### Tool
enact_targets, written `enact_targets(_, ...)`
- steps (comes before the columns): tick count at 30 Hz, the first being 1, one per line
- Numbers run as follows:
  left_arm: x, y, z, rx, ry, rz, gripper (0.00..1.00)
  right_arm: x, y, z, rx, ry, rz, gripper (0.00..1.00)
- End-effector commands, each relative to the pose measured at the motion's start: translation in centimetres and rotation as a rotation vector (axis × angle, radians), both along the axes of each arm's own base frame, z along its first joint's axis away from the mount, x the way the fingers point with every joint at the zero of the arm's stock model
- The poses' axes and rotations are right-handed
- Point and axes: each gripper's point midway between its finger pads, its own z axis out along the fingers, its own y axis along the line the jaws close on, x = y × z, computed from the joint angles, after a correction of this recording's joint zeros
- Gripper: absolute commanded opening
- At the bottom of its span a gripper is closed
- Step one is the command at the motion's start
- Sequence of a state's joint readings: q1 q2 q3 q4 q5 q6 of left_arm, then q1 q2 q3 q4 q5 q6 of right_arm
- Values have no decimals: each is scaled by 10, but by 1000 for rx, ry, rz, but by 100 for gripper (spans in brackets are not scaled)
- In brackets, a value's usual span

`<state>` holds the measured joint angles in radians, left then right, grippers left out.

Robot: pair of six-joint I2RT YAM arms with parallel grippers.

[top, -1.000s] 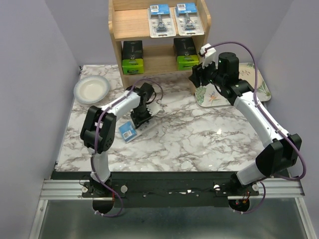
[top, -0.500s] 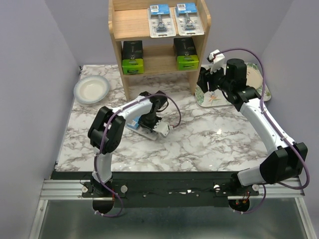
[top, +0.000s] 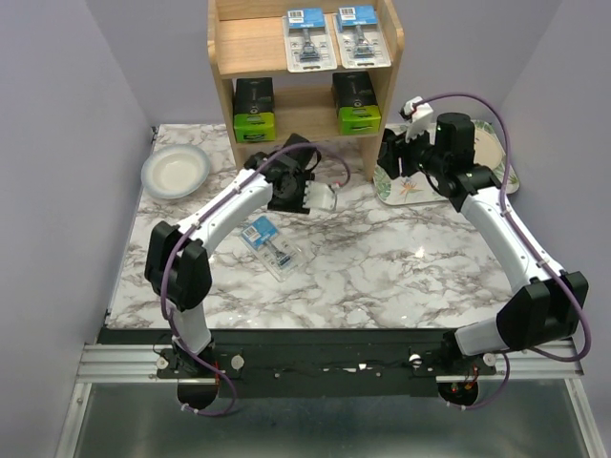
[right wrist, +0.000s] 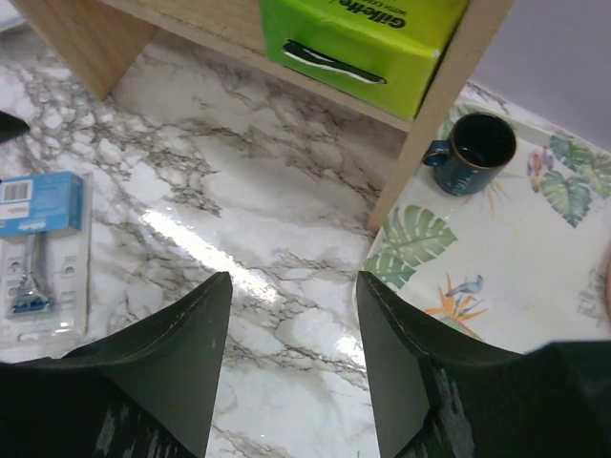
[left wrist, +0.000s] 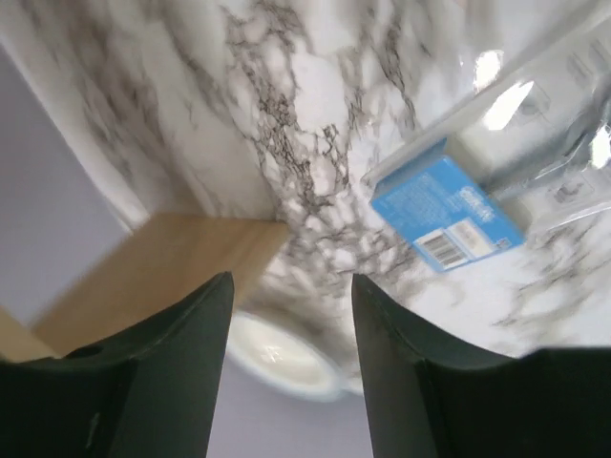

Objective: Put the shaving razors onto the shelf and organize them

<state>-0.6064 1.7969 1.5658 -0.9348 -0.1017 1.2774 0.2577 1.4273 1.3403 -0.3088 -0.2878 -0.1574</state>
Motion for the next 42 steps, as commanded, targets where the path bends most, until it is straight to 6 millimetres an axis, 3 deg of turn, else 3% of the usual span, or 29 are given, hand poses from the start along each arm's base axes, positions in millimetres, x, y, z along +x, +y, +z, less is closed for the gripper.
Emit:
enact_targets(1,-47,-10,18,-389,250,676,55,-18,25,-18,48,58,171,63)
enact_targets(3,-54,-18,18,-508,291,803,51,-25,33,-30,50,104,196,63)
enact_targets(4,-70,-18,-1,-533,353,939,55,-28,42,-37,37,130,225,63)
enact_targets(5,-66,-24,7,-625,333,979,56,-31,45,-43,22,149,237,64)
enact_targets(7,-81,-24,-11,-661,386,1098,56,-33,48,-55,22,191,232,65)
enact_targets(8,-80,-29,-6,-746,398,1219,54,-34,48,-61,35,222,213,65)
enact_targets(11,-86,-22,-22,-778,392,1437,50,-35,47,-72,44,286,187,65)
enact_targets(15,-85,-10,-35,-781,356,1541,49,-37,48,-81,45,325,190,65)
enact_targets(21,-88,-7,-72,-737,414,1726,47,-35,51,-94,41,374,196,65)
enact_targets(23,-80,-2,-76,-759,372,1826,41,-34,53,-96,47,389,201,65)
enact_targets(28,-60,-2,-80,-786,345,1929,37,-36,52,-104,51,409,193,65)
enact_targets(35,-69,8,-107,-686,343,2057,40,-38,52,-110,45,420,196,65)
enact_targets(38,-65,14,-103,-693,313,2071,39,-36,52,-110,39,418,194,65)
enact_targets(42,-59,16,-82,-751,279,2045,39,-35,53,-111,44,424,195,66)
